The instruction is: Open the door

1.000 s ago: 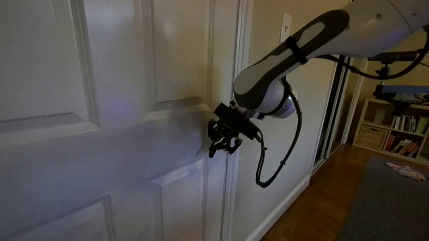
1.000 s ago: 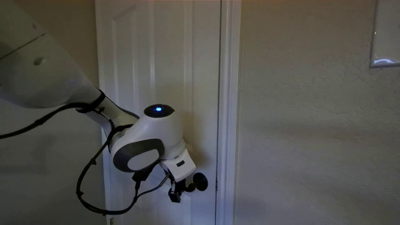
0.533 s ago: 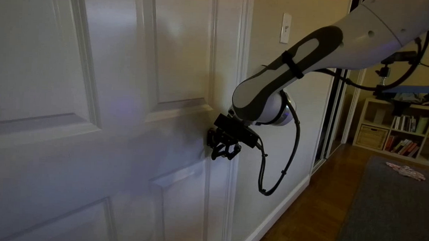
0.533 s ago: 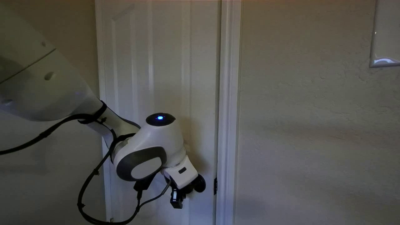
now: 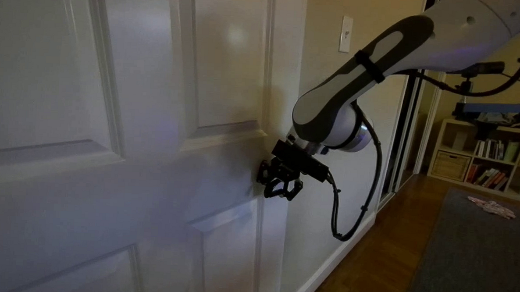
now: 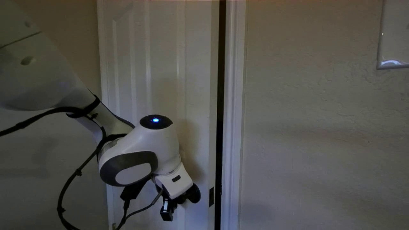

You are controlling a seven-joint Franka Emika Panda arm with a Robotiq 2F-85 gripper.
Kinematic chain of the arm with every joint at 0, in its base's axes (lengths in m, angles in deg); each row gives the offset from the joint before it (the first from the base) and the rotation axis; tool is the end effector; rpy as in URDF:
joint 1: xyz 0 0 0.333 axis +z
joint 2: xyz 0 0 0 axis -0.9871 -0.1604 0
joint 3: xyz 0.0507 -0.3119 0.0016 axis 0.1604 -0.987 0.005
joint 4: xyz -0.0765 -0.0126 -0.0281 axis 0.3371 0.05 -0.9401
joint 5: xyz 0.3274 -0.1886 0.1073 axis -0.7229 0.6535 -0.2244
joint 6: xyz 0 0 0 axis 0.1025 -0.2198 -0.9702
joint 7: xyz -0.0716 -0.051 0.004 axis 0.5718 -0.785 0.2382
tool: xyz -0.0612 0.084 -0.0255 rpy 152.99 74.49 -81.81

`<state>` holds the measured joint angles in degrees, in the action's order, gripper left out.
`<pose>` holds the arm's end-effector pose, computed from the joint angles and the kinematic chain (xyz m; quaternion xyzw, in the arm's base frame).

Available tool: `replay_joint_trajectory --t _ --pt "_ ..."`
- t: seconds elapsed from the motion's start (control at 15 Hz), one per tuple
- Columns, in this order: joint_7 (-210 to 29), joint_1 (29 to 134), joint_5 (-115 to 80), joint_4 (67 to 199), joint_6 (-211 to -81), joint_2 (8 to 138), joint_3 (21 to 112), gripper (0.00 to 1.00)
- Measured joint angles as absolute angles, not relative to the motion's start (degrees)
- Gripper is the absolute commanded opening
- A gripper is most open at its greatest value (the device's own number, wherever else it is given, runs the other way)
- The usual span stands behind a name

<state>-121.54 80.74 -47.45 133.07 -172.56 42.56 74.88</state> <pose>0.7149 0.0283 0.1759 -0.8550 0.4673 -0.1148 0.1935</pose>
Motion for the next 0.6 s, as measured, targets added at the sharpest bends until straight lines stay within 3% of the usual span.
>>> replay_joint_trajectory --t 0.13,0.2,0.27,0.6 --pt "-119.2 79.6 -48.6 137.4 -172.5 45.2 76.3 0.06" --pt "-118.2 79.3 -49.0 139.8 -172.5 46.7 76.8 0.22" --pt "-117.2 79.1 -49.5 142.2 -172.4 48.3 77.2 0.31" --pt "-110.1 76.8 -53.9 153.4 -170.2 58.0 80.7 0.60"
